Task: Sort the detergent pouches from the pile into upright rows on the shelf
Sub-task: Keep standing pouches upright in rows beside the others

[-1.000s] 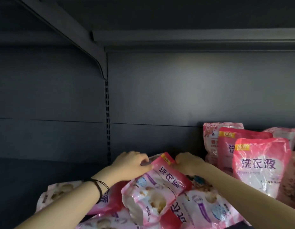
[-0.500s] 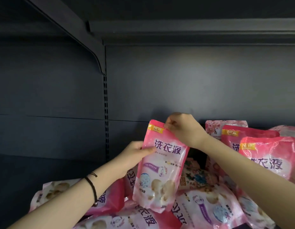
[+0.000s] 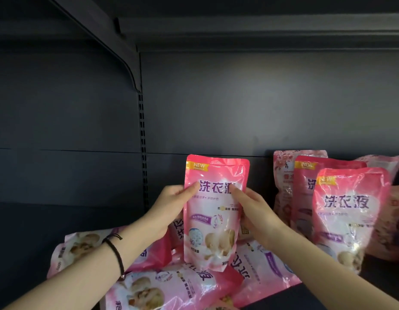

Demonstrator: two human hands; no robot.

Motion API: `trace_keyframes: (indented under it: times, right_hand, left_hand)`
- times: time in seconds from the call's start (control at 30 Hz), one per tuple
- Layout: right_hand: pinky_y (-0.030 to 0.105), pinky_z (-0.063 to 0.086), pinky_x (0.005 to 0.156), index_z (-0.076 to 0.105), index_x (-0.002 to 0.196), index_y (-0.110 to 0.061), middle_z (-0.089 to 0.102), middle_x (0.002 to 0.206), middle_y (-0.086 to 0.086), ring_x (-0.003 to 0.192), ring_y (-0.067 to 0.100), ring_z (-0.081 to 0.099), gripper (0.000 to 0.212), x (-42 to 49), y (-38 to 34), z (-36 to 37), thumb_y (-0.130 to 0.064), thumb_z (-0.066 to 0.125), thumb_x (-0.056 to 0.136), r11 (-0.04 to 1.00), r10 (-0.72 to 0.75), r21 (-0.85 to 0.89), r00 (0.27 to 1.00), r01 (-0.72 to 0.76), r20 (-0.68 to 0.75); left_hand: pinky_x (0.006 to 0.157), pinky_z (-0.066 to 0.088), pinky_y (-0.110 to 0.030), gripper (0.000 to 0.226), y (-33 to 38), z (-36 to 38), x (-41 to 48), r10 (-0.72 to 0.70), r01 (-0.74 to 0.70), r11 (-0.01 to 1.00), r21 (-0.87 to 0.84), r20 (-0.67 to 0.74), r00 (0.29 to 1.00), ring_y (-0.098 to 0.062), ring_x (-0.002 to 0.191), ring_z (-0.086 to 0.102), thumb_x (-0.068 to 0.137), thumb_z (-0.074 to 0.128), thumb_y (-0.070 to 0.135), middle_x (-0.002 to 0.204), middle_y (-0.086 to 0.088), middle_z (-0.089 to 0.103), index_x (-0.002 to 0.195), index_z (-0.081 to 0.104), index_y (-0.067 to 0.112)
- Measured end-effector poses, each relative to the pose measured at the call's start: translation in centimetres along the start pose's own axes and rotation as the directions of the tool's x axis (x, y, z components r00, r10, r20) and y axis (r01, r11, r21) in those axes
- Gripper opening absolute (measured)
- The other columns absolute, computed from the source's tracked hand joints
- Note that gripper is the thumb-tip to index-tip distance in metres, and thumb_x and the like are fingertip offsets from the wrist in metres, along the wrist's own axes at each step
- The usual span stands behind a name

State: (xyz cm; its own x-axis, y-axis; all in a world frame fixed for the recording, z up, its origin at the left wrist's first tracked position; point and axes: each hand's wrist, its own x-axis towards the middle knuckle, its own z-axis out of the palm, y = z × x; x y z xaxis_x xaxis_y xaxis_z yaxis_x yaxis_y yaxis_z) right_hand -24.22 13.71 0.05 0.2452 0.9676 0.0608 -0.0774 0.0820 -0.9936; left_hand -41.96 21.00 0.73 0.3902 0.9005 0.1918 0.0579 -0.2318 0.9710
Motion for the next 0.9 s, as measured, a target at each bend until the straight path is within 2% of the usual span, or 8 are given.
trace_keyframes:
  times: [0.1, 0.3, 0.47, 0.6, 0.63, 0.73, 0.83, 0.9]
  right_hand:
    - [0.028, 0.058, 0.063, 0.068, 0.103, -0.011, 0.076, 0.092, 0.007, 0.082, 0.022, 0.074, 0.025, -0.4, -0.1, 0.3, -0.031, 0.057, 0.094, 0.993, -0.116, 0.001, 0.992, 0.116, -0.054]
    - [0.023, 0.055, 0.058, 0.07, 0.099, -0.003, 0.075, 0.085, 0.008, 0.07, 0.016, 0.072, 0.02, -2.9, -1.6, -0.1, -0.02, 0.062, 0.092, 0.957, -0.277, 0.051, 0.954, 0.284, -0.116]
    - [0.03, 0.058, 0.066, 0.066, 0.108, -0.007, 0.075, 0.098, 0.01, 0.084, 0.021, 0.073, 0.021, -5.2, -3.6, -1.4, -0.019, 0.055, 0.096, 0.924, -0.292, 0.232, 0.953, 0.303, -0.082]
    - [0.038, 0.059, 0.073, 0.066, 0.107, -0.008, 0.075, 0.1, 0.012, 0.09, 0.027, 0.072, 0.021, -7.1, -5.1, -3.8, -0.021, 0.054, 0.097, 0.905, -0.328, 0.259, 0.941, 0.338, -0.081]
    - [0.04, 0.059, 0.075, 0.066, 0.108, -0.007, 0.074, 0.101, 0.012, 0.091, 0.028, 0.072, 0.022, -7.6, -5.3, -4.5, -0.022, 0.054, 0.097, 0.903, -0.336, 0.253, 0.937, 0.348, -0.09]
    - [0.034, 0.059, 0.067, 0.066, 0.109, -0.005, 0.075, 0.099, 0.011, 0.087, 0.025, 0.073, 0.024, -9.5, -5.7, -7.4, -0.022, 0.054, 0.097, 0.902, -0.339, 0.248, 0.935, 0.353, -0.102]
    - [0.032, 0.058, 0.067, 0.066, 0.11, -0.008, 0.075, 0.1, 0.009, 0.088, 0.023, 0.073, 0.024, -11.2, -5.7, -10.9, -0.023, 0.053, 0.097, 0.909, -0.331, 0.227, 0.937, 0.349, -0.113]
    - [0.032, 0.058, 0.068, 0.067, 0.109, -0.009, 0.074, 0.102, 0.009, 0.091, 0.024, 0.072, 0.023, -12.2, -5.6, -13.2, -0.023, 0.053, 0.097, 0.911, -0.333, 0.22, 0.937, 0.349, -0.108]
  left_hand:
    - [0.081, 0.049, -0.037, 0.056, 0.3, 0.0, -0.3, 0.029, -0.03, 0.999, -0.035, -0.022, 0.999, -0.02, 0.08, 0.07, 0.079, 0.061, 0.054, 0.089, -0.009, 0.075, 0.095, 0.071, 0.002]
    - [0.078, 0.052, -0.035, 0.039, 2.2, 1.0, -1.9, 0.101, -0.1, 0.993, -0.057, 0.016, 0.995, -0.014, 0.078, 0.073, 0.086, 0.057, 0.049, 0.089, -0.002, 0.077, 0.094, 0.074, 0.014]
    - [0.084, 0.053, -0.039, 0.041, 4.8, 3.0, -3.5, 0.165, -0.163, 0.985, -0.063, 0.031, 0.986, -0.02, 0.085, 0.072, 0.086, 0.057, 0.05, 0.092, -0.003, 0.076, 0.095, 0.074, 0.013]
    - [0.062, 0.056, -0.024, 0.036, 6.5, 5.8, -5.0, 0.218, -0.212, 0.972, -0.104, 0.048, 0.975, -0.015, 0.077, 0.072, 0.089, 0.057, 0.046, 0.09, -0.004, 0.076, 0.089, 0.075, 0.016]
    - [0.062, 0.055, -0.024, 0.038, 6.9, 6.6, -5.4, 0.223, -0.217, 0.97, -0.108, 0.051, 0.973, -0.018, 0.077, 0.072, 0.089, 0.057, 0.046, 0.09, -0.007, 0.076, 0.09, 0.075, 0.013]
    - [0.07, 0.054, -0.034, 0.049, 7.7, 9.5, -6.3, 0.221, -0.215, 0.972, -0.096, 0.064, 0.973, -0.026, 0.079, 0.069, 0.089, 0.056, 0.047, 0.093, -0.014, 0.074, 0.099, 0.071, 0.001]
    - [0.063, 0.055, -0.022, 0.044, 7.9, 13.1, -7.3, 0.218, -0.207, 0.972, -0.106, 0.103, 0.971, -0.014, 0.076, 0.072, 0.091, 0.055, 0.045, 0.091, -0.004, 0.076, 0.098, 0.071, 0.004]
    - [0.07, 0.056, -0.026, 0.041, 7.8, 15.5, -7.9, 0.196, -0.183, 0.976, -0.119, 0.111, 0.974, -0.015, 0.082, 0.073, 0.091, 0.055, 0.044, 0.092, -0.002, 0.076, 0.097, 0.072, 0.007]
